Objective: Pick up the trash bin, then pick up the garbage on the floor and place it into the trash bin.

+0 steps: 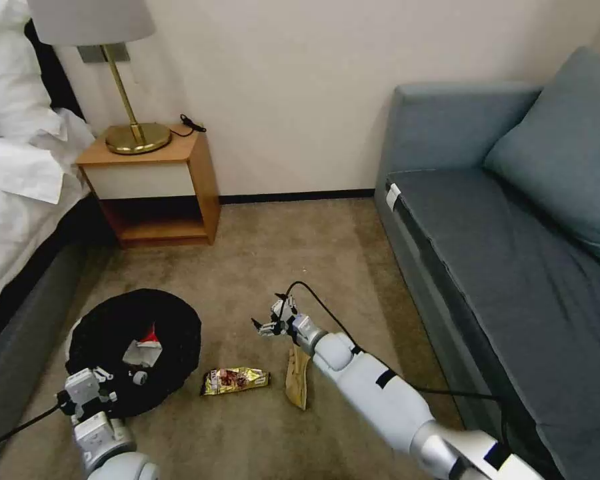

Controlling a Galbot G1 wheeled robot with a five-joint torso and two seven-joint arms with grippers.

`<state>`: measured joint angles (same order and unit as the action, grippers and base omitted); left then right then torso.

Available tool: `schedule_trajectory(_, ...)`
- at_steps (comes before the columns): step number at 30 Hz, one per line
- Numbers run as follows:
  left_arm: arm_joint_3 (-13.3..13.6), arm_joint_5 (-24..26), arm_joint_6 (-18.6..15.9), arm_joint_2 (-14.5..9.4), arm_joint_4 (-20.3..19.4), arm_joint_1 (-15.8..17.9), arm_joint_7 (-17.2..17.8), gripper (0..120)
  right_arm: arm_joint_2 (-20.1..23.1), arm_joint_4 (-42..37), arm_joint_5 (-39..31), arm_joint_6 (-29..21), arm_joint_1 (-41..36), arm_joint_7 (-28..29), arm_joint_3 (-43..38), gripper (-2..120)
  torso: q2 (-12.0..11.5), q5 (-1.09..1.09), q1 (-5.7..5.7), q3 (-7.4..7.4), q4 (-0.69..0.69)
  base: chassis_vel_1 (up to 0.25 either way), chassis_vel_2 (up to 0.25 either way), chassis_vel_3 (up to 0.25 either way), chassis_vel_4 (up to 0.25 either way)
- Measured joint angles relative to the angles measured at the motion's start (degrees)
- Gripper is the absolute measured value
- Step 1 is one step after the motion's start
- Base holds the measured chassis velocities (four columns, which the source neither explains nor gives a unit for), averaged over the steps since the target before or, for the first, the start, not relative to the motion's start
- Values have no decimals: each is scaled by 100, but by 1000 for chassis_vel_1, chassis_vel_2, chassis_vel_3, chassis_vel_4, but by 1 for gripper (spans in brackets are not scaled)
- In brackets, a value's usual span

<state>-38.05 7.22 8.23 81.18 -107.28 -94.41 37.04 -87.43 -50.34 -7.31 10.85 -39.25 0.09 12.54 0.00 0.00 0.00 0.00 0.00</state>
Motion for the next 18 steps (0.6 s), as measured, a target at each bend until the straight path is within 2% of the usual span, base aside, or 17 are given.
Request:
schedule_trajectory(5,-14,26,-7,-10,-9,6,0,3,8,9,103,17,-1,-29,26,100,0,0,0,0,0,0,0,0,0)
schedule_trajectory(7,-79,144,-29,-123,-36,28,1,3,147,0,237,-127,98,-624,192,100,0,0,0,1,0,0,0,0,0)
schedule_trajectory(9,-79,163,-33,-150,-37,33,1,3,169,1,236,-232,146,-810,222,100,0,0,0,1,0,0,0,0,0)
schedule_trajectory(12,-81,243,-82,-231,-61,59,1,3,198,142,269,-621,391,-1787,262,100,0,0,0,0,0,0,0,0,0)
schedule_trajectory(15,-81,243,-82,-231,-61,59,1,3,198,142,269,-621,391,-1787,262,100,0,0,0,0,0,0,0,0,0)
schedule_trajectory(16,-81,290,-122,-252,-89,89,1,3,125,473,306,-744,652,-2729,266,100,0,0,0,0,0,0,0,0,0)
schedule_trajectory(18,-81,320,-137,-255,-107,99,1,3,-12,825,317,-747,860,-3395,272,100,0,0,0,0,0,0,0,0,0)
